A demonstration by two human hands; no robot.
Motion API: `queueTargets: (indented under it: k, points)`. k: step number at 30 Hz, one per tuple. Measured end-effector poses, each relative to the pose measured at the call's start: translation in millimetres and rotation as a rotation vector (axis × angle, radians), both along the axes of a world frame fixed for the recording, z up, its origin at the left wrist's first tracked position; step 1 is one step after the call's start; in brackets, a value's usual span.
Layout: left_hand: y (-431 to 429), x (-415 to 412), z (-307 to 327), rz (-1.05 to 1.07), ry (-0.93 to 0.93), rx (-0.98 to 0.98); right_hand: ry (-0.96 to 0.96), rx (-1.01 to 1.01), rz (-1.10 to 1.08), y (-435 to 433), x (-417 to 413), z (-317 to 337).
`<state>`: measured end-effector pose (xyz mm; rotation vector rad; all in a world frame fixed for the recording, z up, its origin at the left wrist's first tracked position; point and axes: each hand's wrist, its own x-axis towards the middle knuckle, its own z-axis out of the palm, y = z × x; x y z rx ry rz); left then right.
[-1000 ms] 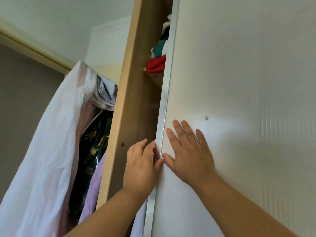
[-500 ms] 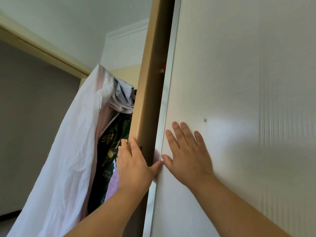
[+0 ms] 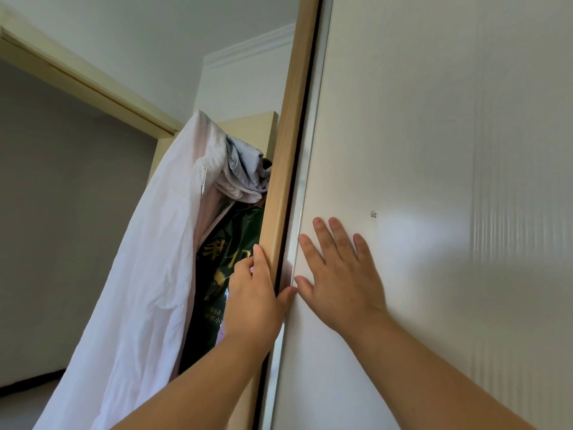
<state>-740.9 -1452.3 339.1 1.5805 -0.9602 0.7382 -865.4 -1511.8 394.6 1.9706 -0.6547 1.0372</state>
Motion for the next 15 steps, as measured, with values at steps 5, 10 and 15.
queueTargets:
  k: [5, 10, 15]
  points:
    - [5.1, 9.8, 0.9, 0.057, -0.057, 0.037, -0.024, -0.030, 0.016, -1.9, 14.2, -1.0]
    - [7.7, 7.3, 4.3, 0.073, -0.046, 0.072, 0.028, 0.035, -0.011, 2.1, 14.6, 0.7]
    - [30.2, 7.8, 21.0, -0.100, 0.020, 0.206, 0.007, 0.312, 0.246, 22.0, -2.1, 22.8]
